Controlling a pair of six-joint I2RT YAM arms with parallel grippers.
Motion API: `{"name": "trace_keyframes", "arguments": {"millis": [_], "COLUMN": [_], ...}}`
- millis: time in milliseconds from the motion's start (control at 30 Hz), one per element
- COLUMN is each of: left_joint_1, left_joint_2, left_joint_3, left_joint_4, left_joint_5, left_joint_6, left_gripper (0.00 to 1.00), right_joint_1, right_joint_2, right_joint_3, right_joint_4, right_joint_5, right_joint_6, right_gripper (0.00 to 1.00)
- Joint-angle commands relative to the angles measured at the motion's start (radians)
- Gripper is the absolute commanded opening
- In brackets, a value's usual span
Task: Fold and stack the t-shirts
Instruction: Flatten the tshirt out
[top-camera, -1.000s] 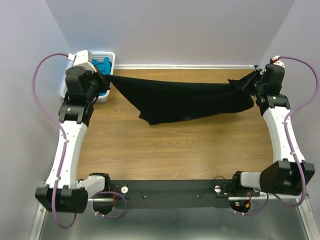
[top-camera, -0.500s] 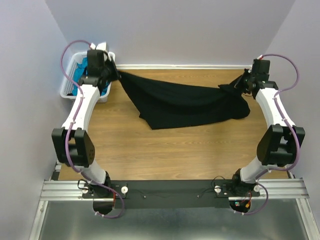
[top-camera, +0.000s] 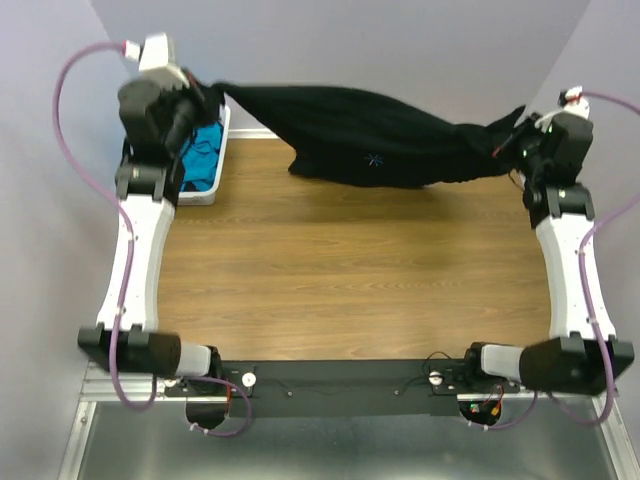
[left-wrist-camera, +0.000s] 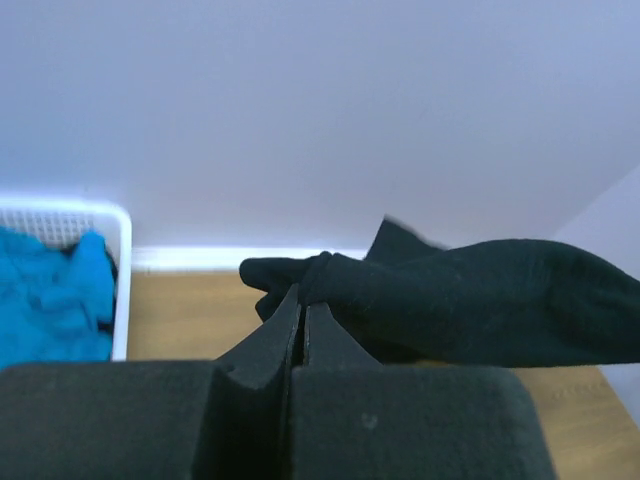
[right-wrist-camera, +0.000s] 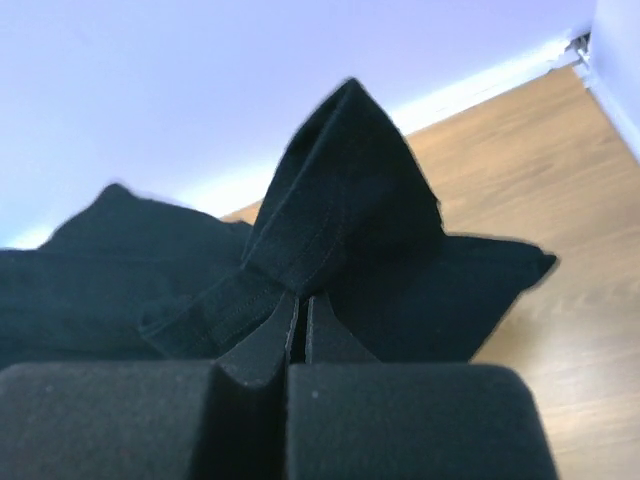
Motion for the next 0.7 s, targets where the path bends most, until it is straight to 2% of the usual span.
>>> {"name": "trace_keyframes", "arguments": {"millis": [0, 33, 67, 100, 133, 167, 200, 233, 267, 300, 333, 367, 400, 433, 500, 667], "left_joint_1": [0.006, 0.006, 0.006, 0.006, 0.006, 0.006, 0.006, 0.008, 0.006, 0.006, 0.006, 0.006, 0.003, 0.003, 0.003, -0.009], "left_joint_2": [-0.149, -0.234, -0.279, -0.321, -0.404, -0.448, -0.486, -0.563, -0.645, -0.646, -0.727, -0.764, -0.796, -0.809, -0.786, -0.657], "left_joint_3": [-0.353, -0.518, -0.605, -0.683, -0.833, -0.905, -0.971, -1.072, -1.116, -1.148, -1.193, -1.207, -1.21, -1.189, -1.161, -1.042], "left_joint_4": [0.067, 0.075, 0.073, 0.064, 0.05, 0.04, 0.032, 0.018, -0.014, -0.037, -0.086, -0.101, -0.114, -0.155, -0.164, -0.105], "left_joint_5": [0.025, 0.026, 0.003, 0.003, -0.042, -0.05, -0.069, -0.08, -0.083, -0.083, -0.093, -0.098, -0.092, -0.086, -0.092, -0.086], "left_joint_6": [-0.057, -0.107, -0.129, -0.16, -0.186, -0.232, -0.252, -0.272, -0.313, -0.33, -0.35, -0.387, -0.387, -0.391, -0.376, -0.314], "left_gripper": [0.0, 0.0, 0.0, 0.0, 0.02, 0.06, 0.14, 0.28, 0.41, 0.41, 0.62, 0.72, 0.77, 0.89, 0.91, 0.92], "right_joint_1": [-0.011, -0.011, -0.011, -0.011, -0.011, -0.01, -0.008, -0.007, -0.005, -0.005, -0.002, 0.0, 0.001, 0.003, 0.003, 0.004], "right_joint_2": [-0.13, -0.203, -0.248, -0.291, -0.384, -0.424, -0.458, -0.495, -0.506, -0.512, -0.512, -0.512, -0.511, -0.506, -0.465, -0.273], "right_joint_3": [-0.29, -0.352, -0.478, -0.48, -0.594, -0.659, -0.703, -0.772, -0.799, -0.815, -0.826, -0.819, -0.807, -0.778, -0.741, -0.633], "right_joint_4": [0.003, 0.003, 0.001, 0.001, 0.001, -0.005, -0.015, -0.043, -0.049, -0.052, -0.054, -0.058, -0.063, -0.069, -0.066, -0.066], "right_joint_5": [-0.043, -0.046, -0.05, -0.056, -0.085, -0.101, -0.119, -0.157, -0.177, -0.193, -0.211, -0.213, -0.207, -0.19, -0.193, -0.276], "right_joint_6": [0.077, 0.109, 0.13, 0.141, 0.158, 0.198, 0.212, 0.222, 0.242, 0.243, 0.244, 0.235, 0.224, 0.197, 0.142, 0.042], "right_gripper": [0.02, 0.09, 0.11, 0.14, 0.19, 0.34, 0.39, 0.43, 0.53, 0.58, 0.62, 0.68, 0.71, 0.74, 0.78, 0.79]}}
